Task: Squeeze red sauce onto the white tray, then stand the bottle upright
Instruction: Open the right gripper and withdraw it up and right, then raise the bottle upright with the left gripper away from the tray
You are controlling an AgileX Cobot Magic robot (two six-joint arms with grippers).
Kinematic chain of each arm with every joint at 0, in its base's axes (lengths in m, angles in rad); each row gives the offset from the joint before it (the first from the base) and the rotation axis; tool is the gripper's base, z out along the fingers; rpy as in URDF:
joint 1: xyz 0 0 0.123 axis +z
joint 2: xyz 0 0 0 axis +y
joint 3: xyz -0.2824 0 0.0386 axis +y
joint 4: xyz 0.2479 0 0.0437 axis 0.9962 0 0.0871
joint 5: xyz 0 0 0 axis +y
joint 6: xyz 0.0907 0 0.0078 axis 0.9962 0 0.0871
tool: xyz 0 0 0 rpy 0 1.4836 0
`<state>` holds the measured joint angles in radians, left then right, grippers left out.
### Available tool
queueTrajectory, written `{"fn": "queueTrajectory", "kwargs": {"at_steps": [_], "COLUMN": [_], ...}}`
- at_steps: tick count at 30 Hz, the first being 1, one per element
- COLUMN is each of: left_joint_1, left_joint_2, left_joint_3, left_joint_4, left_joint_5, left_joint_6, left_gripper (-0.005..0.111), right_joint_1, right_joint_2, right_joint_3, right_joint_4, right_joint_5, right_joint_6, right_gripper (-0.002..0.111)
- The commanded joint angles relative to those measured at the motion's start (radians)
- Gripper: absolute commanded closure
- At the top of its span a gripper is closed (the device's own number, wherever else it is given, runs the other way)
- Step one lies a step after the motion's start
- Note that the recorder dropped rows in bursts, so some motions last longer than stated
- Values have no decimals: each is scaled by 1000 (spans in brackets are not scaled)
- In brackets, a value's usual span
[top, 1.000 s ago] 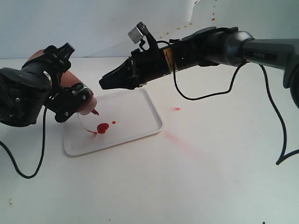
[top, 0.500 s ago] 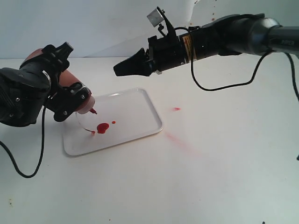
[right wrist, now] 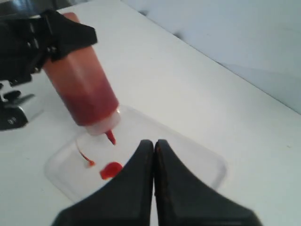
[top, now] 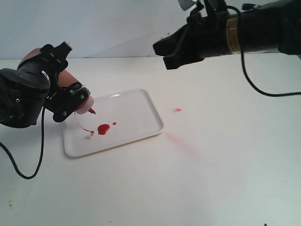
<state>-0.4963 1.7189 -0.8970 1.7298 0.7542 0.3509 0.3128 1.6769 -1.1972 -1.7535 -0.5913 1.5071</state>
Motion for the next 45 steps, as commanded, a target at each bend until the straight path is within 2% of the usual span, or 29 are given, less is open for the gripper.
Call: {"fn": "queueTrajectory", "kwargs": {"at_steps": [1, 5, 7, 15, 18, 21, 25, 29, 33, 39, 43, 45], "left_joint_1": [-3, -3, -3, -3, -3, -3, -3, -3, -3, -3, -3, -3], "left_joint_2": [-9, -9, -9, -15, -33, -72, -128, -181, -235, -319, -377, -407], "left_joint_3": [-5, -5, -5, -5, -5, -5, -5, -5, -5, 6, 55, 88], "left_joint_4": [15, 15, 15, 15, 15, 15, 10, -79, -168, -387, -443, -443], "left_joint_5": [35, 31, 31, 68, 59, 50, -51, -118, -175, -221, -259, -301], "left_joint_6": [-16, -37, -40, -76, -121, -177, -225, -225, -257, -282, -329, -403], "left_gripper": [107, 107, 107, 107, 107, 107, 107, 107, 107, 107, 107, 107], "right_joint_1": [3, 3, 3, 3, 3, 3, 11, 38, 49, 49, 49, 49], "right_joint_2": [-164, -297, -355, -633, -736, -813, -879, -922, -941, -939, -939, -939], "right_joint_3": [208, 353, 389, 436, 470, 558, 648, 648, 648, 648, 648, 648], "right_joint_4": [9, 9, 9, 9, 9, 9, 9, 9, 9, 9, 9, 9], "right_joint_5": [243, 457, 504, 397, 411, 533, 784, 924, 914, 914, 912, 907], "right_joint_6": [-19, -10, 5, 25, 25, 3, -9, 25, 47, 80, 88, 107], "right_gripper": [108, 108, 108, 108, 108, 108, 108, 108, 108, 108, 108, 108]}}
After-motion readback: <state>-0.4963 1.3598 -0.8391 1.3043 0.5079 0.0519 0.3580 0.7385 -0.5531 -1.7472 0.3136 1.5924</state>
